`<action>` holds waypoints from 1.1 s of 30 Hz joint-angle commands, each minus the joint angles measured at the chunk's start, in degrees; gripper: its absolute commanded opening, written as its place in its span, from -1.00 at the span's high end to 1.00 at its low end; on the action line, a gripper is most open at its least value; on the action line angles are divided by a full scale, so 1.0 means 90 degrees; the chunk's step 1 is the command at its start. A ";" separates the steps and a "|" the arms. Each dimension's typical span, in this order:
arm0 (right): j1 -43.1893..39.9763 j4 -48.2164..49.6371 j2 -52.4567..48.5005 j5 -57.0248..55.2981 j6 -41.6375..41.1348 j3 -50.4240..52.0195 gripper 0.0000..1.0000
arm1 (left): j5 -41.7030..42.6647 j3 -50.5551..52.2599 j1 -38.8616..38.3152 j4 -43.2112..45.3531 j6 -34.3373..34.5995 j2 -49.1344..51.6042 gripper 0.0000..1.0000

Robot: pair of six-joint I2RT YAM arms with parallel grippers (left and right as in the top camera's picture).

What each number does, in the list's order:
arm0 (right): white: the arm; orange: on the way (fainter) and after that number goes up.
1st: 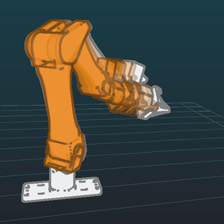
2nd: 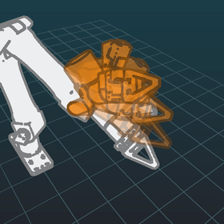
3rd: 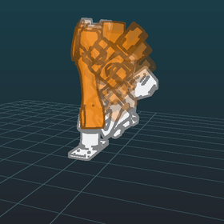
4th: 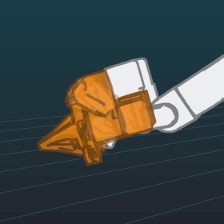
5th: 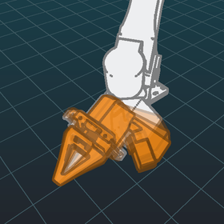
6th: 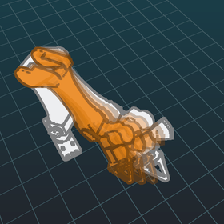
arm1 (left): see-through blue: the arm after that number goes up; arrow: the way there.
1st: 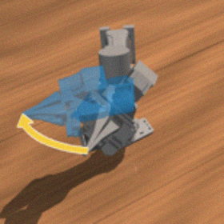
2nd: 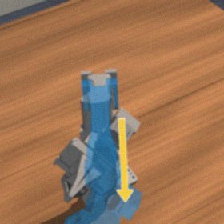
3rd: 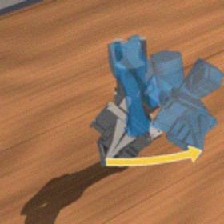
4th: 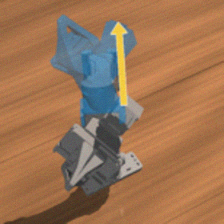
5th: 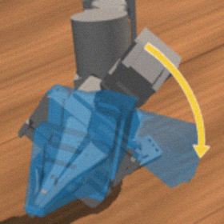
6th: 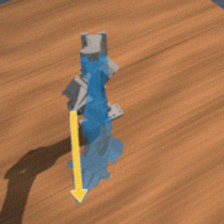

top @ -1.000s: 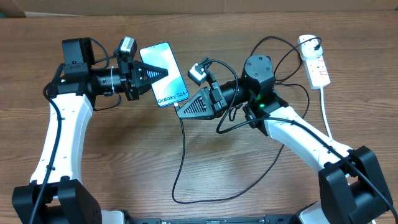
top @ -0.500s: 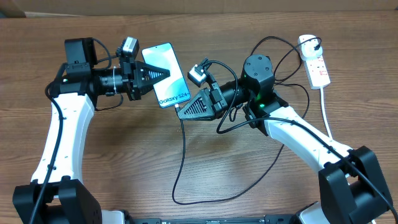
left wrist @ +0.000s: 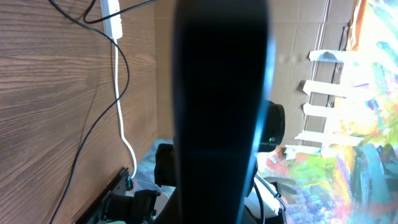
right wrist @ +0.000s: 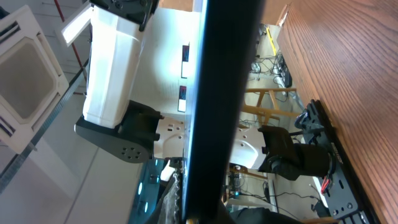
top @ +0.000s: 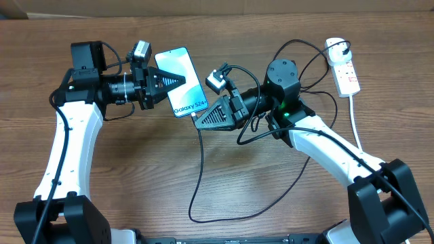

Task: Plug charger to phone and switch on socket

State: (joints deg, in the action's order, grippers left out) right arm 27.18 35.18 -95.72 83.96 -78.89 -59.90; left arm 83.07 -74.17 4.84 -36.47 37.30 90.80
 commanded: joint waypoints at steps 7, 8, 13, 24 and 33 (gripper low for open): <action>-0.0131 0.0029 0.0039 -0.0034 0.0017 -0.0019 0.93 | 0.0282 0.0012 0.0012 0.0005 0.0007 -0.0010 0.92; -0.0129 0.0029 0.0039 -0.0034 0.0053 -0.0019 0.93 | 0.0279 0.0012 0.0012 0.0005 0.0029 -0.0010 0.92; -0.0129 0.0022 0.0039 -0.0036 0.0107 -0.0019 0.93 | 0.0277 0.0012 0.0012 0.0007 0.0134 -0.0010 0.92; -0.0056 -0.0019 0.0039 -0.0036 0.0107 -0.0019 0.93 | 0.0136 0.0012 0.0012 0.0036 0.0350 -0.0010 0.92; -0.0058 -0.0019 0.0039 -0.0080 0.0104 -0.0019 0.93 | 0.0134 0.0012 0.0000 0.0039 0.0323 -0.0010 0.92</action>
State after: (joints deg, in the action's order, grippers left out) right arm 26.63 34.87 -95.72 84.33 -78.24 -59.90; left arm 82.43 -74.17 4.89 -36.45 40.14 90.80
